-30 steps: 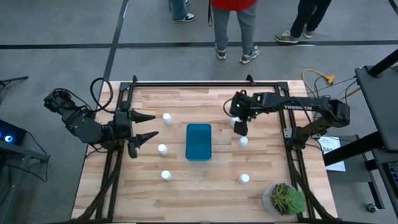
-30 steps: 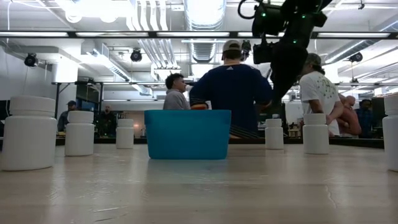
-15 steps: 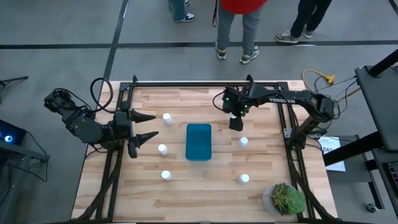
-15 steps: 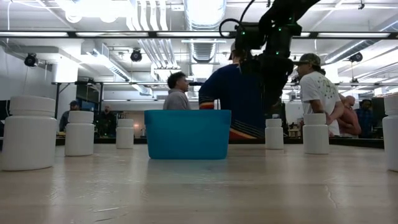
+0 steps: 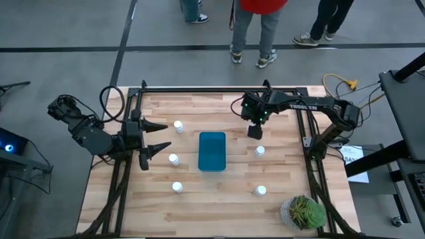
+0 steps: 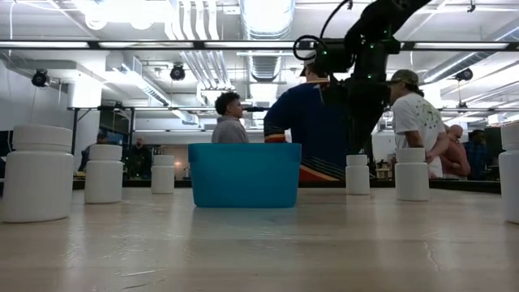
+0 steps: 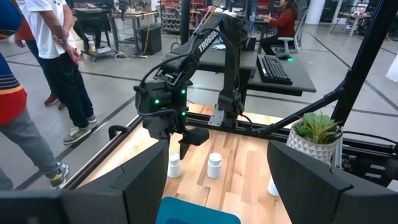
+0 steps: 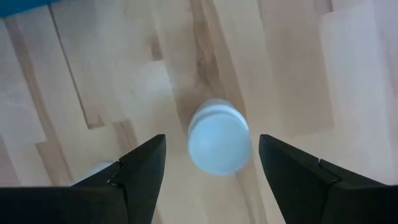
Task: Pick and place pill bottles into a basket
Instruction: Put the white medicine bottle into the container
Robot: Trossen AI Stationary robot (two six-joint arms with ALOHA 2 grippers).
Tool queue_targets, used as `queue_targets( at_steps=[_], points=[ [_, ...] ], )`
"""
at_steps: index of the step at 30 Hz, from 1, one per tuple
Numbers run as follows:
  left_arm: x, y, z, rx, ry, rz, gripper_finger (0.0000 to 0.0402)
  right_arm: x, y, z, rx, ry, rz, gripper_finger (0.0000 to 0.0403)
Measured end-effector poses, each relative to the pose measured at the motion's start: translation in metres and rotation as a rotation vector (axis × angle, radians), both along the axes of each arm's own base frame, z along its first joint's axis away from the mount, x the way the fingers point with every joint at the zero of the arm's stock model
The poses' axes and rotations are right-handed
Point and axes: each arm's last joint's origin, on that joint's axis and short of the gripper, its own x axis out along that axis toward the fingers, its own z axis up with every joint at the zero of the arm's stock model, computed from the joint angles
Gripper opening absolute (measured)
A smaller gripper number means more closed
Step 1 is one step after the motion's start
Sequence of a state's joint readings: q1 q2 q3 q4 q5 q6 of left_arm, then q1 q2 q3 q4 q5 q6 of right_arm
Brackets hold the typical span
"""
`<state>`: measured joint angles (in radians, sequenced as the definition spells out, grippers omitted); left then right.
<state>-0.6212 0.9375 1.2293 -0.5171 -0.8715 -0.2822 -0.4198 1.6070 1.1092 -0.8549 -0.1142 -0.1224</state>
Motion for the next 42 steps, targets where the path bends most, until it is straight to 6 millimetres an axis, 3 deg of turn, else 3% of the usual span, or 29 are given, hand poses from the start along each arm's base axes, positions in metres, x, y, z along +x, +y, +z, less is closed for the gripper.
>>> queue_targets(
  at_steps=[31, 42],
  points=[
    [-0.001, 0.001, 0.0, 0.003, -0.005, 0.024, 0.0256, -0.006, 0.003, -0.031, 0.021, -0.047, -0.087, 0.0248],
    [-0.001, 0.001, 0.001, 0.006, -0.007, 0.036, 0.0256, -0.005, 0.003, -0.031, 0.019, -0.054, -0.089, 0.0203]
  ],
)
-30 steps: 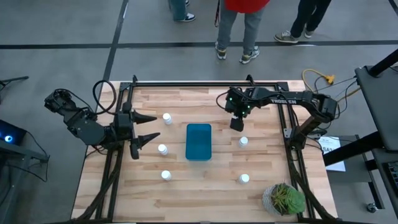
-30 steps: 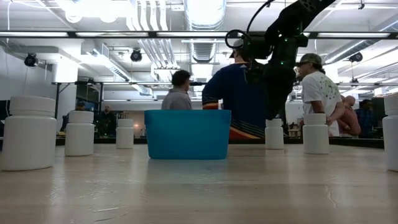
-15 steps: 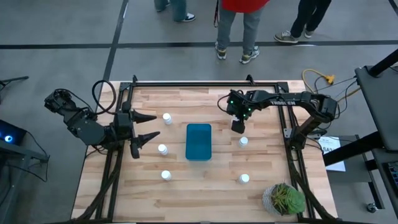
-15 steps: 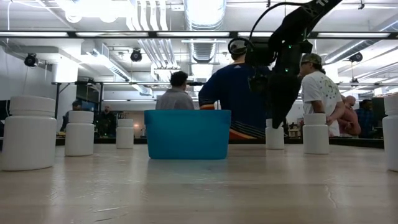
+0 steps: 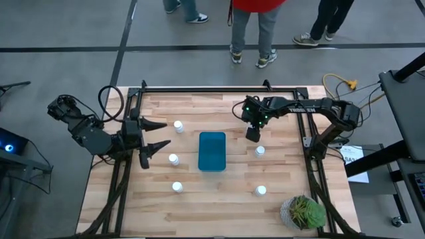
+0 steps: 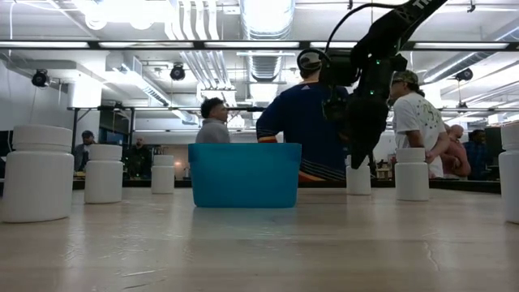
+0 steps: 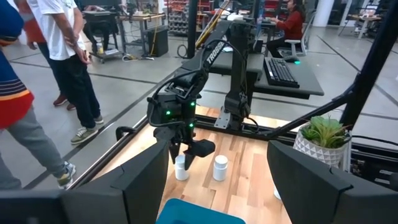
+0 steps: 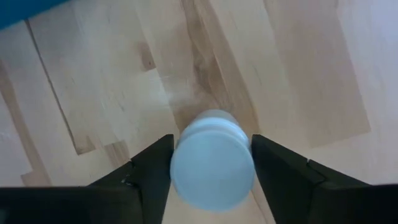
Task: Pick and place pill bottles into a basket
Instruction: Put the white medicine bottle into the container
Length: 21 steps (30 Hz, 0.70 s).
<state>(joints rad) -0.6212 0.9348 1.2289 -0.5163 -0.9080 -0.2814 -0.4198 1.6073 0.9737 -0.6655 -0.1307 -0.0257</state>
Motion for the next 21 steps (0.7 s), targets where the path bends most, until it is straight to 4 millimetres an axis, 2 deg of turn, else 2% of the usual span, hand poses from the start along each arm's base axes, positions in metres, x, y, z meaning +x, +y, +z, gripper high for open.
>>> queue_targets(
  at_steps=[5, 16, 21],
  points=[
    [0.001, 0.0, 0.0, 0.007, -0.001, 0.026, 0.0256, 0.001, 0.0, 0.002, -0.006, -0.011, -0.003, 0.0149],
    [0.01, -0.006, -0.005, 0.026, 0.011, 0.063, 0.0256, 0.003, -0.001, 0.004, 0.029, -0.013, -0.117, 0.0147],
    [0.024, -0.016, -0.01, 0.036, 0.024, 0.067, 0.0256, 0.009, -0.003, 0.02, 0.029, -0.049, -0.145, 0.0147]
  ],
)
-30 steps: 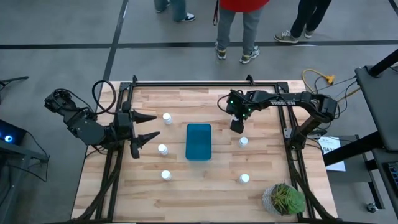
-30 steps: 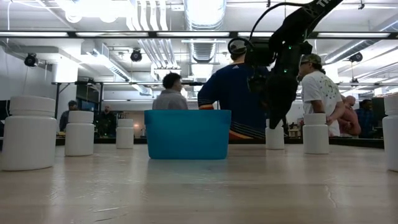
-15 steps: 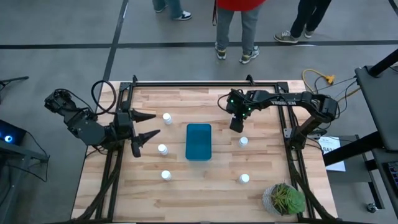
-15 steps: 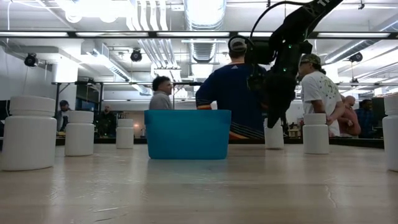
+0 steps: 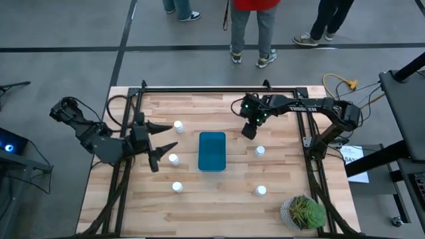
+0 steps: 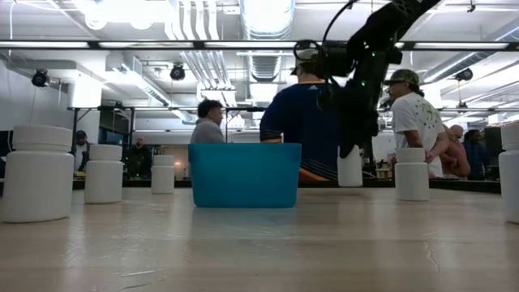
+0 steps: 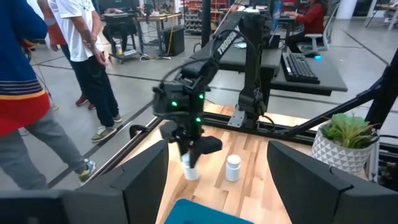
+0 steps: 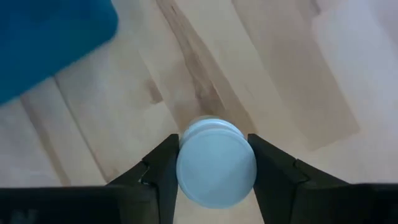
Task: Pick and place pill bottles into a basket
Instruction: Put the white medicine bottle into the container
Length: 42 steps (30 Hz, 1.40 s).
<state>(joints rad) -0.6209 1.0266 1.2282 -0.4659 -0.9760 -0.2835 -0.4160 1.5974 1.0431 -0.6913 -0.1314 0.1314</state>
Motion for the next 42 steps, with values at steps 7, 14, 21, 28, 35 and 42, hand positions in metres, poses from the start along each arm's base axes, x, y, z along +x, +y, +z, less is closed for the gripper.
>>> queue_targets(
  at_steps=[7, 14, 21, 28, 35, 42],
  points=[
    [0.015, -0.011, 0.002, -0.046, -0.063, -0.002, 0.0256, 0.011, -0.005, 0.036, -0.046, -0.056, 0.047, 0.0147],
    [0.006, -0.002, 0.01, -0.06, -0.118, 0.104, 0.0256, 0.023, -0.011, 0.075, -0.103, -0.148, 0.069, 0.0147],
    [-0.009, 0.01, 0.025, -0.12, -0.214, 0.185, 0.0256, 0.029, -0.013, 0.116, -0.153, -0.231, 0.087, 0.0147],
    [-0.01, 0.012, 0.03, -0.16, -0.265, 0.212, 0.0256, 0.03, -0.014, 0.137, -0.2, -0.282, 0.133, 0.0147],
    [0.0, 0.014, 0.027, -0.131, -0.258, 0.286, 0.0256, 0.034, -0.01, 0.14, -0.19, -0.316, 0.11, 0.0147],
    [0.003, 0.023, 0.027, -0.072, -0.231, 0.33, 0.0256, 0.046, 0.008, 0.144, -0.185, -0.389, 0.13, 0.0147]
  ],
)
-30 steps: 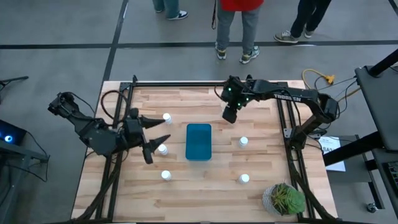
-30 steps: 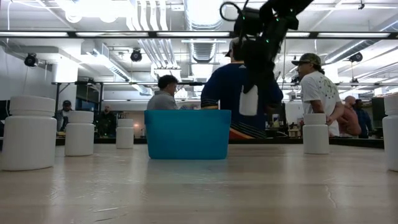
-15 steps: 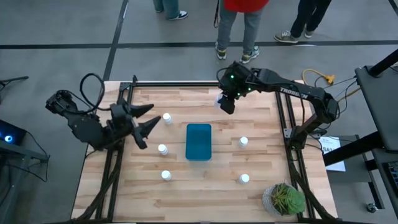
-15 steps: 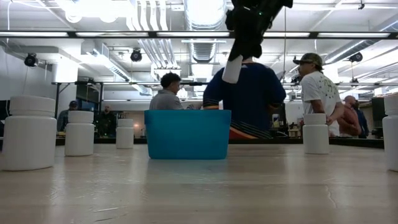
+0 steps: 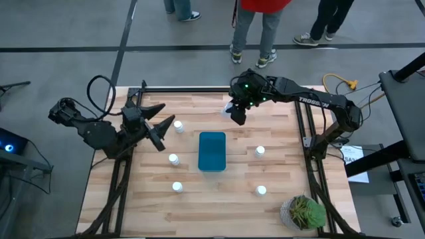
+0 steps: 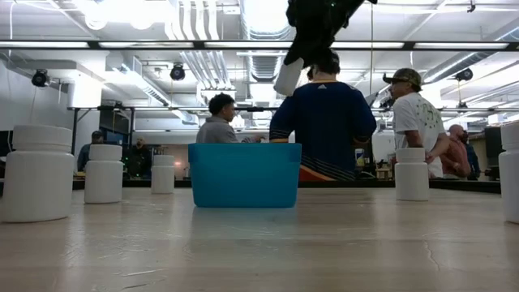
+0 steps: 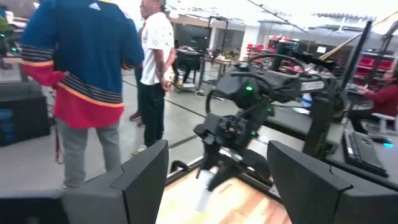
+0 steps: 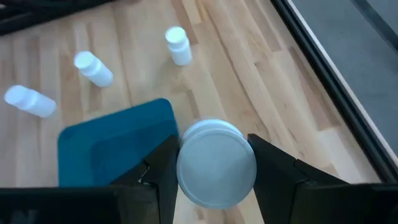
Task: Pick and place pill bottles into a basket
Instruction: Put the white medicine bottle into the container
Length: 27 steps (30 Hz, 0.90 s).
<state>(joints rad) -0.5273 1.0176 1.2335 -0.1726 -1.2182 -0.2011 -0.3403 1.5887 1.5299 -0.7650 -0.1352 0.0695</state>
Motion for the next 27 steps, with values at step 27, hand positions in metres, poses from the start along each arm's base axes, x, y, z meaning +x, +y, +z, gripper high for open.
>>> queue_targets(
  at_steps=[27],
  points=[
    [0.001, 0.013, 0.002, 0.089, 0.069, 0.063, 0.0256, 0.058, 0.042, -0.041, -0.093, 0.264, 0.202, 0.0147]
  ],
)
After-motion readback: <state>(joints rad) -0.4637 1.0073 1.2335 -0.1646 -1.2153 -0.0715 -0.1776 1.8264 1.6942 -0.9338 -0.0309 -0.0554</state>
